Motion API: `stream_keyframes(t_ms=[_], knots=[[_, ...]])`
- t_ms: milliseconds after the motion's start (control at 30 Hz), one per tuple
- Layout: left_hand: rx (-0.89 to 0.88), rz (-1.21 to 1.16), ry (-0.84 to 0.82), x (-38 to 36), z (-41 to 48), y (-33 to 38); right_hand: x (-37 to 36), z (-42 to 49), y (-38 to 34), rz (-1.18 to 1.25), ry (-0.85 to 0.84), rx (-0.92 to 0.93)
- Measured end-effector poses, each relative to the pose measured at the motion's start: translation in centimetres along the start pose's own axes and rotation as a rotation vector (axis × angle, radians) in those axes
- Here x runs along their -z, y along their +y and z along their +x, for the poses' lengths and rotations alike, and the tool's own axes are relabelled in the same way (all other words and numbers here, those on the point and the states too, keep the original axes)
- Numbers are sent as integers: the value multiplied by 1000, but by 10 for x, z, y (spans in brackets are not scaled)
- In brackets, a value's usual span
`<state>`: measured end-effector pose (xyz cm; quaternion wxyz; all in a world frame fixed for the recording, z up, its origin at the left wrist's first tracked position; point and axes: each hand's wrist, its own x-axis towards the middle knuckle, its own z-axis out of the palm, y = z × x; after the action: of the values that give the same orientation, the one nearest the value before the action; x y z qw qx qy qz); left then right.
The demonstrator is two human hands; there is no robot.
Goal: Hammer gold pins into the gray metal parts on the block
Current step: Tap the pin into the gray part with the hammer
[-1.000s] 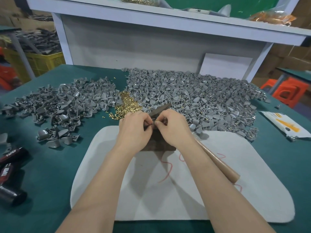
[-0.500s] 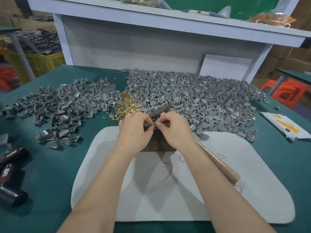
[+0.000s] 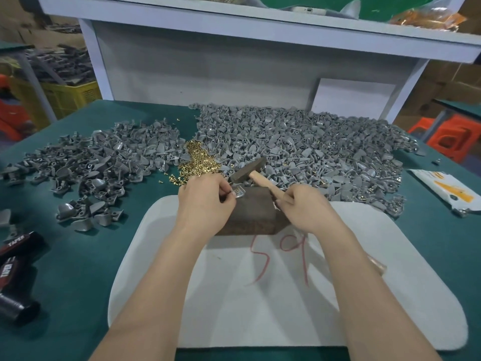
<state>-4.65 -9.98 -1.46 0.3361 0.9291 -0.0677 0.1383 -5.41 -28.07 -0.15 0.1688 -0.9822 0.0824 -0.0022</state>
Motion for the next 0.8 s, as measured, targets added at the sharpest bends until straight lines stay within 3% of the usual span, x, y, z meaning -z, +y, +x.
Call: stream_keyframes(t_ms=[200, 300, 500, 567, 667, 800], knots=[[10, 14, 55, 0, 1, -4, 27, -16, 5, 181, 128, 75], [14, -37, 44, -1, 2, -4, 37, -33, 2, 133, 185, 205], [16, -66, 31, -1, 2, -6, 32, -56, -10, 236, 512, 356], [15, -72, 33, -2, 2, -6, 30, -60, -11, 172, 487, 401], [30, -71, 20, -1, 3, -6, 24, -69, -7, -36, 310, 347], [26, -114, 27, -4, 3, -8, 29, -67, -4, 34, 486, 309]])
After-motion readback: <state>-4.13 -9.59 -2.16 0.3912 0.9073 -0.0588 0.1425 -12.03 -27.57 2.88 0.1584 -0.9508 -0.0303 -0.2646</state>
